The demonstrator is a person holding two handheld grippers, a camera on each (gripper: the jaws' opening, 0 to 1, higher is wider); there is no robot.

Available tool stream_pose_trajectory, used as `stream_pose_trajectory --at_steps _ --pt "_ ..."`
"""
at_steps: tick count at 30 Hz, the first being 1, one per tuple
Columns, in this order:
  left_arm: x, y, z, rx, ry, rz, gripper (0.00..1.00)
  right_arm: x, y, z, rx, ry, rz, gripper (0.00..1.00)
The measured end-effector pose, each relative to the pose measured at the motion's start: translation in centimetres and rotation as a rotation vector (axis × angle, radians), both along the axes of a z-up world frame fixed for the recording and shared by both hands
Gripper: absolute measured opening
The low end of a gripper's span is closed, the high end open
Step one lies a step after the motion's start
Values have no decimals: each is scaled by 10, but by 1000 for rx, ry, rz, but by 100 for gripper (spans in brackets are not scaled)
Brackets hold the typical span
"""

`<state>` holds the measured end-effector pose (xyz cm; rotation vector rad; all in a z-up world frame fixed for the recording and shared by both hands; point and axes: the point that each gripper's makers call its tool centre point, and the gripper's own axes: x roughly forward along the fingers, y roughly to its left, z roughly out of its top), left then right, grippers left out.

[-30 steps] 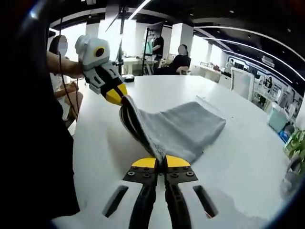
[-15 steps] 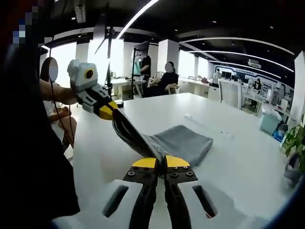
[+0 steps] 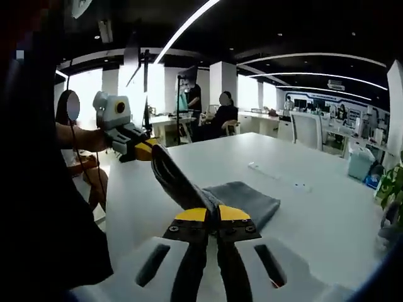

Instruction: Fold the towel on the table until its edges align and the towel forms a compact rectangular stack.

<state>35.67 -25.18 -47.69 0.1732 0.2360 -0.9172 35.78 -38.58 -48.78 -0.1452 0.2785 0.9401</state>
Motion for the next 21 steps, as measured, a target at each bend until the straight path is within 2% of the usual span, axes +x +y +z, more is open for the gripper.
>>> stream_pose_trajectory --at_steps 8,15,21 --pt "-7 4 15 -54 2 -6 3 -2 2 14 72 11 17 1" --pt "-10 4 31 -79 -17 -13 3 1 5 31 68 -24 53 1" --pt "-9 5 52 -132 -42 -15 3 2 7 52 106 -58 64 1"
